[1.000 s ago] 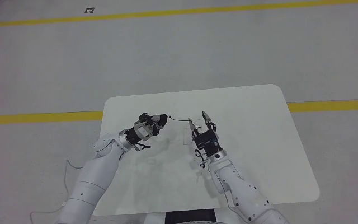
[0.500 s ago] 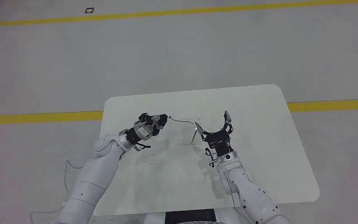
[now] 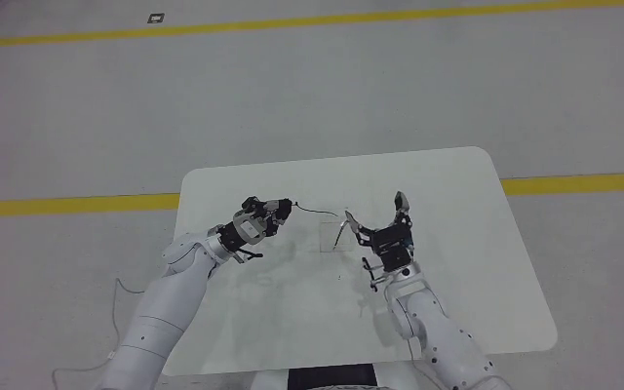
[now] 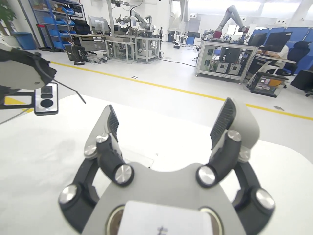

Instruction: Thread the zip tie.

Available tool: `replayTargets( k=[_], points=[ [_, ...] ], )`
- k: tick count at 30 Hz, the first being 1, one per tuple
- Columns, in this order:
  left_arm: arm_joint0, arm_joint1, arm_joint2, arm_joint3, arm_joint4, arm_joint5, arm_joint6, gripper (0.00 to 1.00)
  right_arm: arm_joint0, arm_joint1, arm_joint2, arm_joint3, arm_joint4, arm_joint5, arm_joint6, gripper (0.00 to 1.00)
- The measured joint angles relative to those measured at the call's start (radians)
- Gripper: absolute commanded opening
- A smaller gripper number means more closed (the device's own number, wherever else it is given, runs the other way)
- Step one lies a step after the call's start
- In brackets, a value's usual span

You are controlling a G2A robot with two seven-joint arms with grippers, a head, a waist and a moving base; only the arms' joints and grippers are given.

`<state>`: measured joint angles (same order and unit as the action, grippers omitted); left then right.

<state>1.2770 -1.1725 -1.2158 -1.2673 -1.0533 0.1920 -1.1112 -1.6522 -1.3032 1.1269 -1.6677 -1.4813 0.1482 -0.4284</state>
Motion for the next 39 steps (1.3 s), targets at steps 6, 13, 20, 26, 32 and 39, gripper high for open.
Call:
replayTargets(
  k=[6,13,20,26,32,39],
  points=[
    [0.0,0.0,0.0,0.0,0.0,0.0,0.0,0.0,-0.053,0.018,0.071,-0.038,-0.004,-0.104,0.04,1.0],
    [0.0,0.0,0.0,0.0,0.0,0.0,0.0,0.0,-0.06,0.022,0.085,-0.038,-0.021,-0.108,0.068,1.0],
    [0.035,0.008,-0.025,-0.073,0.006,-0.026,0.04,0.0,-0.06,0.022,0.085,-0.038,-0.02,-0.108,0.068,1.0],
    [0.067,0.016,-0.046,-0.132,0.007,-0.026,0.045,0.0,-0.06,0.022,0.085,-0.038,-0.02,-0.108,0.068,1.0],
    [0.066,0.016,-0.046,-0.131,0.007,-0.026,0.045,0.0,-0.06,0.022,0.085,-0.038,-0.02,-0.108,0.068,1.0],
    [0.066,0.016,-0.046,-0.131,0.007,-0.026,0.045,0.0,-0.06,0.022,0.085,-0.038,-0.021,-0.108,0.068,1.0]
  ],
)
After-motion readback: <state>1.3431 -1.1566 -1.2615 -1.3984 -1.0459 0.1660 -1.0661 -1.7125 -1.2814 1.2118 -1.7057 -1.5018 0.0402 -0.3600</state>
